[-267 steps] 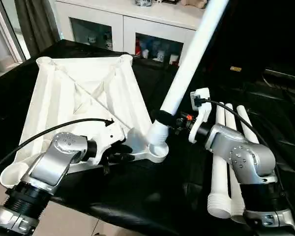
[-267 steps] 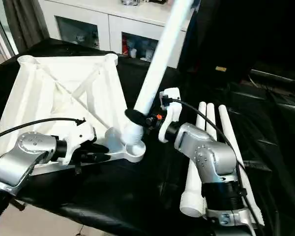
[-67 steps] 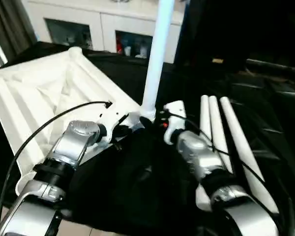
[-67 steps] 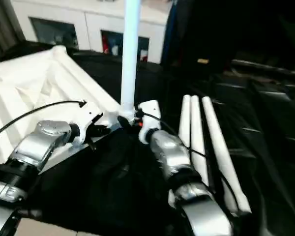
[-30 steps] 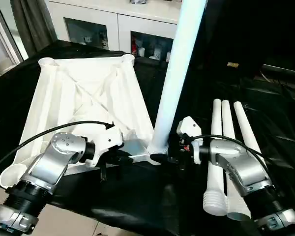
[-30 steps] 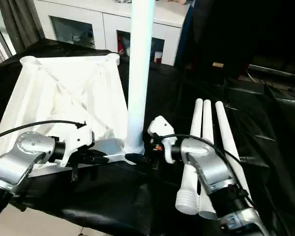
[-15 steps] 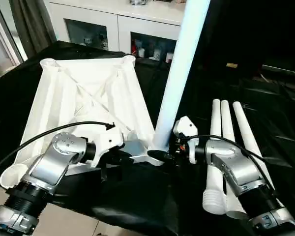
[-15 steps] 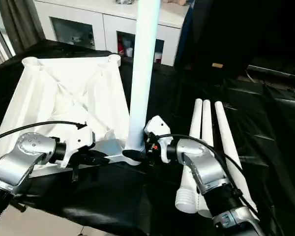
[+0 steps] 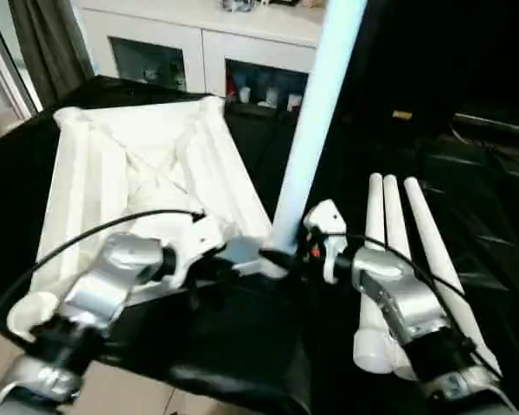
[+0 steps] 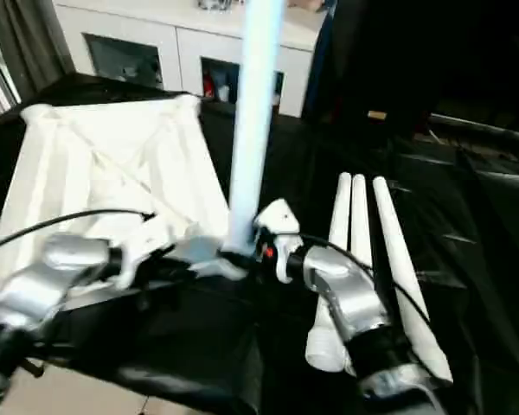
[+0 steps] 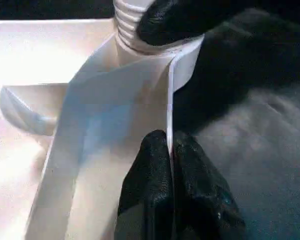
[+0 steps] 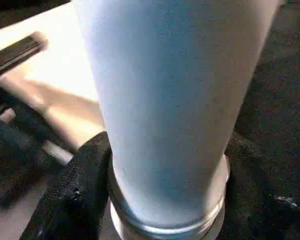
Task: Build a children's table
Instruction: Rotate leg to tighten
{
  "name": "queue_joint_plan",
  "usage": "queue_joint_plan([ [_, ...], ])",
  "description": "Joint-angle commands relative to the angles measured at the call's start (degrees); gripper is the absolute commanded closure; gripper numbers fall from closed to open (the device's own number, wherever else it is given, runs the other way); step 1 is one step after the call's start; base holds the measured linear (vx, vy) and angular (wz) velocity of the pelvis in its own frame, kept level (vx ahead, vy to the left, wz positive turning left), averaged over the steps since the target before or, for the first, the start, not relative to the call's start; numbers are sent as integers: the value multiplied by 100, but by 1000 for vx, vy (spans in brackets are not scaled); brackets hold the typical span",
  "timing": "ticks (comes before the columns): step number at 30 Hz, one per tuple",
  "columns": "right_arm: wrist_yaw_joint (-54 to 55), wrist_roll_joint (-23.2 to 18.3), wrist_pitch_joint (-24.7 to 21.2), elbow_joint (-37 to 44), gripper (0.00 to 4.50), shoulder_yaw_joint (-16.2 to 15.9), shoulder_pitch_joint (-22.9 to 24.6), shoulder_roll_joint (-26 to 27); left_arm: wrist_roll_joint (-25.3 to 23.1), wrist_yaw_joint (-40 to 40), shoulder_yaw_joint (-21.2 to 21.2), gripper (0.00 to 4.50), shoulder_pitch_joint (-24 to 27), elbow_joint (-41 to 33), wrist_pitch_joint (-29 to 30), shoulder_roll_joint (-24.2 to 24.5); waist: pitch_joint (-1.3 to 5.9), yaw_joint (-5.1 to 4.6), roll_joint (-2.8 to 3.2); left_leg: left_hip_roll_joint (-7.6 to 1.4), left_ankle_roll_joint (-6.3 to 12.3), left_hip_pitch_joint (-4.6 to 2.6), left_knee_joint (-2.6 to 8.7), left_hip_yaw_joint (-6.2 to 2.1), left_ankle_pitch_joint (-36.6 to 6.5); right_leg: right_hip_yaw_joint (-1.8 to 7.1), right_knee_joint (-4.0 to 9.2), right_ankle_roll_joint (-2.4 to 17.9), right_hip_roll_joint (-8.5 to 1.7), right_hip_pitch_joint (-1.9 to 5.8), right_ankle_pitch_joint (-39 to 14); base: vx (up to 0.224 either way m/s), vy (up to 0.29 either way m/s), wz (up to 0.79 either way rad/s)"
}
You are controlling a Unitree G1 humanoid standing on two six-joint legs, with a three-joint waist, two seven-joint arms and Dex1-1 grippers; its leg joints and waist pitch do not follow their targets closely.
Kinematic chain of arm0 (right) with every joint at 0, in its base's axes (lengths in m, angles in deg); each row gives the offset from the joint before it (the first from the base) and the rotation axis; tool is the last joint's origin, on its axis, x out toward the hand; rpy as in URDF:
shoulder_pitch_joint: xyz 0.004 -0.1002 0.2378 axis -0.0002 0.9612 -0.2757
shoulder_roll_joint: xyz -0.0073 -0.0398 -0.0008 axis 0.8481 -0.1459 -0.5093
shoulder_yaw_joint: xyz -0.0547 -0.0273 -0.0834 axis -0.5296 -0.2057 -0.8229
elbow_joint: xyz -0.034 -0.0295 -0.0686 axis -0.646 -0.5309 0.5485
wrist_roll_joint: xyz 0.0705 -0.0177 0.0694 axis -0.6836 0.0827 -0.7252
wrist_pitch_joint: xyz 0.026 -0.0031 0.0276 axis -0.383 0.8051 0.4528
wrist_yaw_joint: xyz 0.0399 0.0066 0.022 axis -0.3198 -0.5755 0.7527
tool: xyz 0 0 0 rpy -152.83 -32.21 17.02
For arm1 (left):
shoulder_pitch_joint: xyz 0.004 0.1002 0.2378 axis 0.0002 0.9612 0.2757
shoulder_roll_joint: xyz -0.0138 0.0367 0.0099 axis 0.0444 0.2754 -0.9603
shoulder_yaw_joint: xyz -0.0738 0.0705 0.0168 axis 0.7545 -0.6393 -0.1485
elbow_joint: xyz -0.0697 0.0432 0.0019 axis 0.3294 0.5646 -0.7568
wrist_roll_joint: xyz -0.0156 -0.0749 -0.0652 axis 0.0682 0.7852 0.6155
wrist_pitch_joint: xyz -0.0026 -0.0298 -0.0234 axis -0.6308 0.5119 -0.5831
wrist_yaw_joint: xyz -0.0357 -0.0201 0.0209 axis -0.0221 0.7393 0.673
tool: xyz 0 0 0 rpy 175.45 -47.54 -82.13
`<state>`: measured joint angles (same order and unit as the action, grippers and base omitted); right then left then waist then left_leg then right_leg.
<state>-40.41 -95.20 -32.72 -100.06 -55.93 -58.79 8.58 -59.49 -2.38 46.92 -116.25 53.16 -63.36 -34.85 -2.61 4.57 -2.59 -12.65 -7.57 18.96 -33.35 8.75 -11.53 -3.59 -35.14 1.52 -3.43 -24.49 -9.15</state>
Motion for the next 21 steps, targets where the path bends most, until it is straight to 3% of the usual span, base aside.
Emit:
queue_joint_plan([
  [1,986,116,-233,-717,175,126,26,311,-21,-982,271,450,-178,412,206,-429,288,-23,-13,81,39,50,347,130,-1114,220,560,450,-308,312,-2684,0,0,0],
  [4,1665,258,-144,-1136,175,190,-185,680,-145,-1387,279,450,-300,530,417,-691,261,-57,17,91,1,5,359,84,-1521,138,688,98,-329,278,-3495,0,0,0],
  [6,1940,305,-111,-1342,175,233,-355,859,-211,-1457,236,450,-307,517,453,-771,261,-111,0,117,-10,6,352,53,-1739,82,731,-41,-329,279,-3769,0,0,0],
  [8,1969,300,-76,-1403,175,253,-412,906,-222,-1458,225,450,-303,509,431,-781,278,-153,27,107,31,4,363,33,-1796,61,751,-79,-334,288,-3712,0,0,0],
  [12,1752,278,179,-1501,175,258,-548,972,-187,-1388,249,450,-285,466,355,-774,285,-189,30,68,98,32,411,16,-1813,81,700,125,-335,305,-3239,0,0,0],
  [13,1620,224,304,-1523,119,295,-606,993,-175,-1326,248,450,-269,462,343,-738,287,-190,25,72,111,27,404,23,-1830,87,703,142,-340,300,-3243,0,0,0],
  [15,1491,184,429,-1539,102,332,-663,986,-156,-1283,255,450,-249,457,342,-687,294,-191,24,72,157,41,403,26,-1777,106,687,214,-359,309,-3197,0,0,0],
  [16,1433,175,484,-1536,102,348,-678,975,-151,-1283,262,450,-234,445,354,-670,288,-197,-18,70,176,53,407,30,-1754,105,692,215,-355,313,-3200,0,0,0],
  [18,1233,186,595,-1470,80,313,-678,894,-153,-1254,267,450,-211,430,326,-624,302,-202,-10,70,189,95,409,30,-1570,125,656,251,-365,341,-3077,0,0,0],
  [21,649,177,597,-1242,71,186,-608,596,-132,-1093,262,450,-173,378,306,-514,306,-195,-3,58,234,100,399,47,-1410,147,618,362,-356,339,-2820,0,0,0],
])
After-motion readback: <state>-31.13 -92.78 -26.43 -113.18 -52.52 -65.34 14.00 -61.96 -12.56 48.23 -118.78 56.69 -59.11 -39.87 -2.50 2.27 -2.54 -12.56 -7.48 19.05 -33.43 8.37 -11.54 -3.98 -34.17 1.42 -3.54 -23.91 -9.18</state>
